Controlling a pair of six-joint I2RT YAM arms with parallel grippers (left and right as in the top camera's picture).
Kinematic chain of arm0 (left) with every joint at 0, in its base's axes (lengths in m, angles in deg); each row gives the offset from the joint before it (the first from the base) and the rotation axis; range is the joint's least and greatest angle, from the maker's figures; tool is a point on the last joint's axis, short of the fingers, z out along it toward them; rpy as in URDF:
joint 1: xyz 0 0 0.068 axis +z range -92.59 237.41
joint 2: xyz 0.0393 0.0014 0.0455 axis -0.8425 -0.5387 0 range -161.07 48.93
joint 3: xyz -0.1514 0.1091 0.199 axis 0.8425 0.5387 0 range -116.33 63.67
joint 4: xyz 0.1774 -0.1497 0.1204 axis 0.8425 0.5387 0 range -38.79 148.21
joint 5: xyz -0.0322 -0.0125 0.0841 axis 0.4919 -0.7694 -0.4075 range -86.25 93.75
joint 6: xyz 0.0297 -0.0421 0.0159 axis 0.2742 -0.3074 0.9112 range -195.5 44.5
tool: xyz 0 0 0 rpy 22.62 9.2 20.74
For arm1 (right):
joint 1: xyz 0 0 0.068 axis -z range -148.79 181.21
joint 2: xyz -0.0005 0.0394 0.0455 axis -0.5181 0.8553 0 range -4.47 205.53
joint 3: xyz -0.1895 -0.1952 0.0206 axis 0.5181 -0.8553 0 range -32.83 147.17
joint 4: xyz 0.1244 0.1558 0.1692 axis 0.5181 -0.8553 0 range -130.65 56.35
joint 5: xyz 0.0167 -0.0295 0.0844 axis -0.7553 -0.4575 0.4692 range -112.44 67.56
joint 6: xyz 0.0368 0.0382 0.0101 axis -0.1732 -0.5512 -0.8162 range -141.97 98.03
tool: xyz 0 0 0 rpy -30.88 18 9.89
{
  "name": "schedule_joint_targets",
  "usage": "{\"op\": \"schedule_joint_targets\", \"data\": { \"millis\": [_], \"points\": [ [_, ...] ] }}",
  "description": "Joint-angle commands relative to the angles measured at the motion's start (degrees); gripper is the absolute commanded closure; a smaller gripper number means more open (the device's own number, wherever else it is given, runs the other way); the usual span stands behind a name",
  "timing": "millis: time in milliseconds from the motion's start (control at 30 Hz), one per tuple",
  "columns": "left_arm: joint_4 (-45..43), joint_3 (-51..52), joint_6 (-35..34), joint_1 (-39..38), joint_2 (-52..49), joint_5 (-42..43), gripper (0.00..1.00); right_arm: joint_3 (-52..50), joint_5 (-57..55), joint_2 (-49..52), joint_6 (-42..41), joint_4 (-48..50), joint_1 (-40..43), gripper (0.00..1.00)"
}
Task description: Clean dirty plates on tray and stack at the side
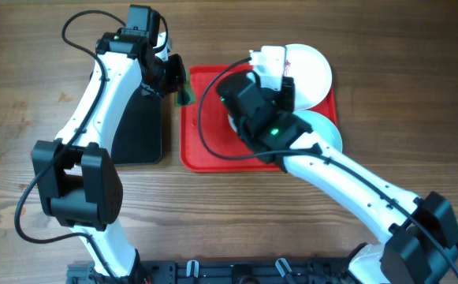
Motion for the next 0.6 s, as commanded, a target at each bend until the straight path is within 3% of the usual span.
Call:
{"op": "schedule_joint_targets", "data": {
  "millis": [0,167,333,400,467,567],
  "points": [
    [-0.3,-0.7,-0.5,-0.1,0.9,-0.1,0.96,0.0,-8.4,0.6,12.5,4.8,-2.2,0.96],
    [-0.4,-0.7,-0.5,-0.1,0.9,-0.1,0.96,0.0,-4.0,0.6,11.8,2.3,-2.3,0.96],
    [-0.3,-0.7,-0.5,-0.1,0.9,-0.1,0.96,0.0,7.5,0.6,1.8,-4.4,-0.4,0.95],
    [-0.4,-0.7,-0.5,-0.1,0.9,-0.1,0.96,0.0,15.5,0.6,-0.4,-5.9,1.2,0.85],
    [-0.3,-0.7,-0.5,-0.1,0.9,-0.2,0.96,0.0,32.1,0.7,-3.5,-7.8,6.0,0.73],
    [-0.3,-0.7,-0.5,-0.1,0.9,-0.1,0.96,0.0,49.3,1.5,-5.2,-9.1,12.9,0.64]
  ]
}}
